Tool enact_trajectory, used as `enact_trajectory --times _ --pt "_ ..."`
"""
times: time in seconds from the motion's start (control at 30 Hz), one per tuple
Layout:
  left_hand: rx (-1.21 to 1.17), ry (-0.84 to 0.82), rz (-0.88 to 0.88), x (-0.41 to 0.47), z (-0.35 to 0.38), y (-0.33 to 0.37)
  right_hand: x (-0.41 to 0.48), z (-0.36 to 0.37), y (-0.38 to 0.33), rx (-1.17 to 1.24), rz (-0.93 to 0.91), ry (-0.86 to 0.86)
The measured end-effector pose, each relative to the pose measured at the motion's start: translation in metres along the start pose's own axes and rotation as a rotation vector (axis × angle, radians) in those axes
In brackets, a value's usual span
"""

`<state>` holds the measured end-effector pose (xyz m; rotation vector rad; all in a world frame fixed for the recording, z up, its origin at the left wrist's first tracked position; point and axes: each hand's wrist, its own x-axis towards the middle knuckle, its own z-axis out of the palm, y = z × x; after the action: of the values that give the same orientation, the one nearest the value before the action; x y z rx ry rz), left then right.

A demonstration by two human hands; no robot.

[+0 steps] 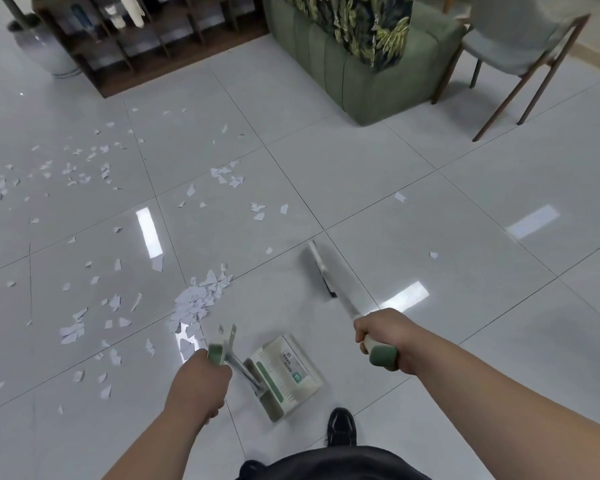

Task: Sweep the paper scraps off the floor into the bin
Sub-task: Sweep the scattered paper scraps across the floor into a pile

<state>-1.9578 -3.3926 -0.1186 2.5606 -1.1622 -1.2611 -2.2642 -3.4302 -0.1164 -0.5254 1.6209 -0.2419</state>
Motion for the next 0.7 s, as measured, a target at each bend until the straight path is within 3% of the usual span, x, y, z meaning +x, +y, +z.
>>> enact_trajectory --times 0.47,0.7 --pt "0.036 -0.078 0.211 0.065 0.016 0.080 0.047 -0.093 -0.012 0.112 0.097 0.412" --pt "0.122 -0.106 0.229 0.121 -0.013 0.110 0.099 -0.105 -0.047 0.138 0.157 0.485"
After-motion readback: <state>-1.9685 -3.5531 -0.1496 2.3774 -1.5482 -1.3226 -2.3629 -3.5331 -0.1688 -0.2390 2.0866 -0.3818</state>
